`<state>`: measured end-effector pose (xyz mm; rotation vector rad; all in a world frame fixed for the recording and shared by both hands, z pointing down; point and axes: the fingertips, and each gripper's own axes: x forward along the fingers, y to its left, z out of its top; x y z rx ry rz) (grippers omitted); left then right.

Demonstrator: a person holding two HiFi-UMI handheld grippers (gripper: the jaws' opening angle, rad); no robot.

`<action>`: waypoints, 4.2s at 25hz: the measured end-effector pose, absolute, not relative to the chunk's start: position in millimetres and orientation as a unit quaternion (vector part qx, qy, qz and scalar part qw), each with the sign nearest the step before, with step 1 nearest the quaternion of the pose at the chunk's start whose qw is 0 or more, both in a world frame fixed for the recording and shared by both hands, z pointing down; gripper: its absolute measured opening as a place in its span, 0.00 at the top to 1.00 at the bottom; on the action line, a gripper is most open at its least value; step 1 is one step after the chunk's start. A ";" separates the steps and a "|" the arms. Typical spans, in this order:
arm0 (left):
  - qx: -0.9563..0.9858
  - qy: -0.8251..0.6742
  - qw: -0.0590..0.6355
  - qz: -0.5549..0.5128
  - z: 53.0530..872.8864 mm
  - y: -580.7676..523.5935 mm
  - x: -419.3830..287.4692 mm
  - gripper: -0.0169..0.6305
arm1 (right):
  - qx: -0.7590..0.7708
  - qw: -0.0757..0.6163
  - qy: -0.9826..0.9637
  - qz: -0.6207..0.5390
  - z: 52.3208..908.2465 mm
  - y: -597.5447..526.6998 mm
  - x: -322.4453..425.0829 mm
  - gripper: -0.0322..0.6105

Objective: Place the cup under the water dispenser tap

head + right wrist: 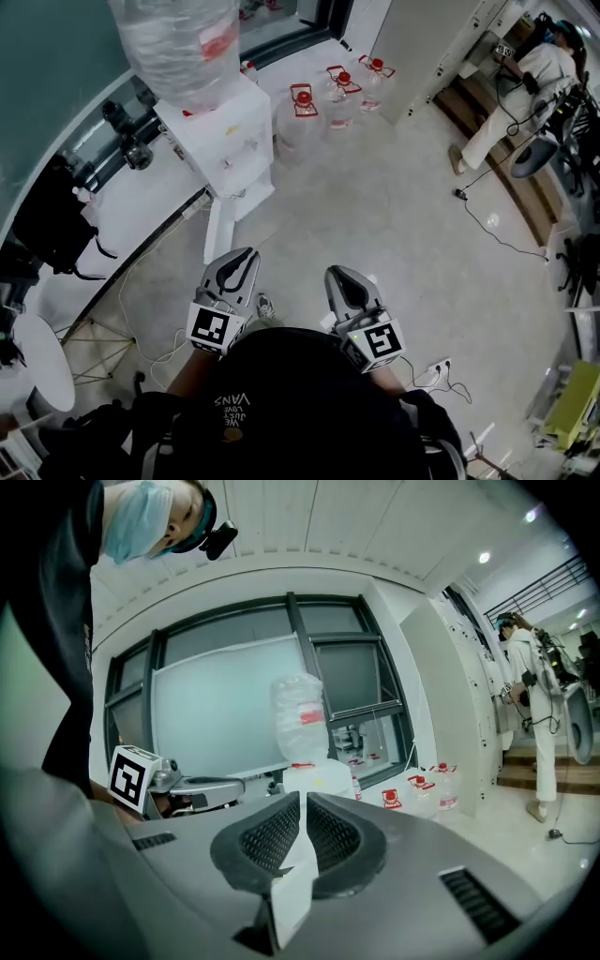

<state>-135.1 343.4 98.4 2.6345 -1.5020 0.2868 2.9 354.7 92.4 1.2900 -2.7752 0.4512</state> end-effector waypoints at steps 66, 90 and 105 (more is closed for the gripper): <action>0.767 -0.487 0.171 0.380 762.5 -20.1 -203.7 0.64 | 0.324 0.109 -0.896 0.282 570.0 7.0 -42.4 0.88; 0.656 -0.528 0.181 0.508 983.3 -116.4 -314.3 0.58 | 0.299 0.133 -0.900 0.288 740.5 -49.4 -41.0 0.88; 0.564 -0.580 0.187 0.558 1016.7 -137.0 -341.1 0.69 | 0.311 0.137 -0.887 0.311 776.3 -38.8 -21.0 0.88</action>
